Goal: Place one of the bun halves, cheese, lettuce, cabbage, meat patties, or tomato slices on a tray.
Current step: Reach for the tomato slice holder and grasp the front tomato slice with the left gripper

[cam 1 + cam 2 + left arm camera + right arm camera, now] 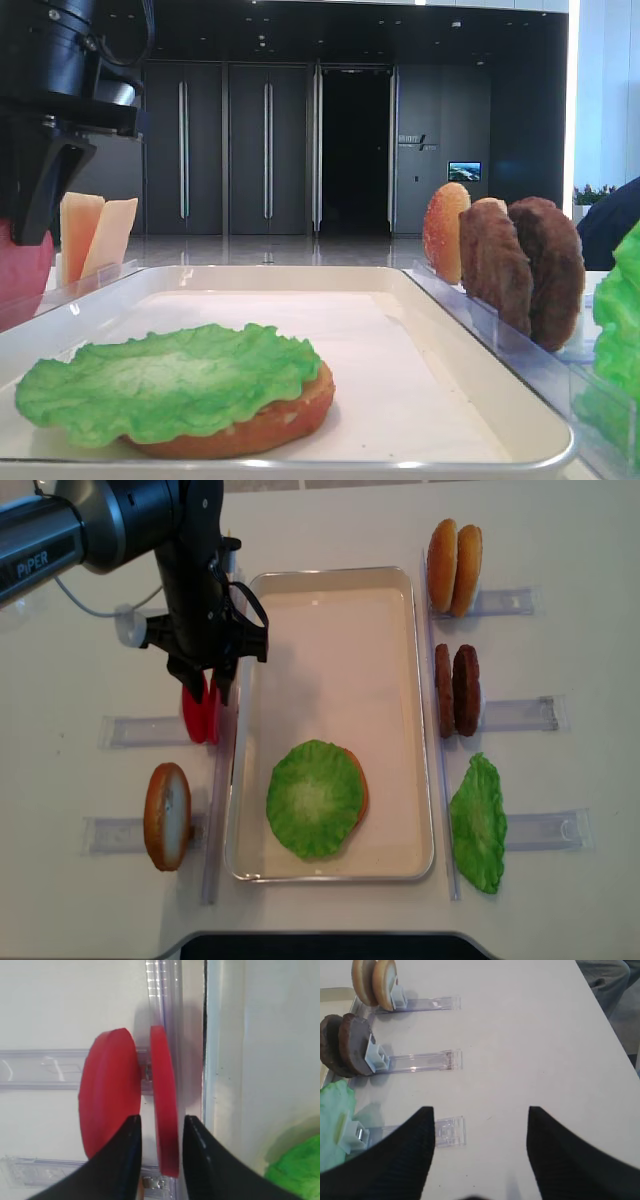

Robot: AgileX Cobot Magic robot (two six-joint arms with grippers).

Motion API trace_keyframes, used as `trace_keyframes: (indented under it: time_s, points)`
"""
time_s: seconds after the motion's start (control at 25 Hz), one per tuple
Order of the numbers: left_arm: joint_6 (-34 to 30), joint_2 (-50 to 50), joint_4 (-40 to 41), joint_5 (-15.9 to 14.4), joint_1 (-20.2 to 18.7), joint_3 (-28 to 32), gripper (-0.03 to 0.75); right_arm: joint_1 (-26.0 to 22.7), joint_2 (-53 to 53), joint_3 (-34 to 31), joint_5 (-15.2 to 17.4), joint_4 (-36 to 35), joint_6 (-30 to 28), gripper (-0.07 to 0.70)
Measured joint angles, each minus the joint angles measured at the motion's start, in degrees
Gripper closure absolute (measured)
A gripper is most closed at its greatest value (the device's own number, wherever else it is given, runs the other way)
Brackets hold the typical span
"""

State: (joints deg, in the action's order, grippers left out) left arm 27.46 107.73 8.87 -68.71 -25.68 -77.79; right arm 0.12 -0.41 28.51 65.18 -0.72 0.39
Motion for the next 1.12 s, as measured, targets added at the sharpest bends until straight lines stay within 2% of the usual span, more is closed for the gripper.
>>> trace_keyframes:
  time_s: [0.28, 1.12]
  points:
    - [-0.64, 0.0, 2.18, -0.12, 0.0, 0.0, 0.647, 0.0, 0.0, 0.0, 0.0, 0.0, 0.0, 0.212]
    - [-1.98, -2.67, -0.5, -0.47, 0.0, 0.0, 0.655, 0.0, 0.0, 0.0, 0.0, 0.0, 0.0, 0.213]
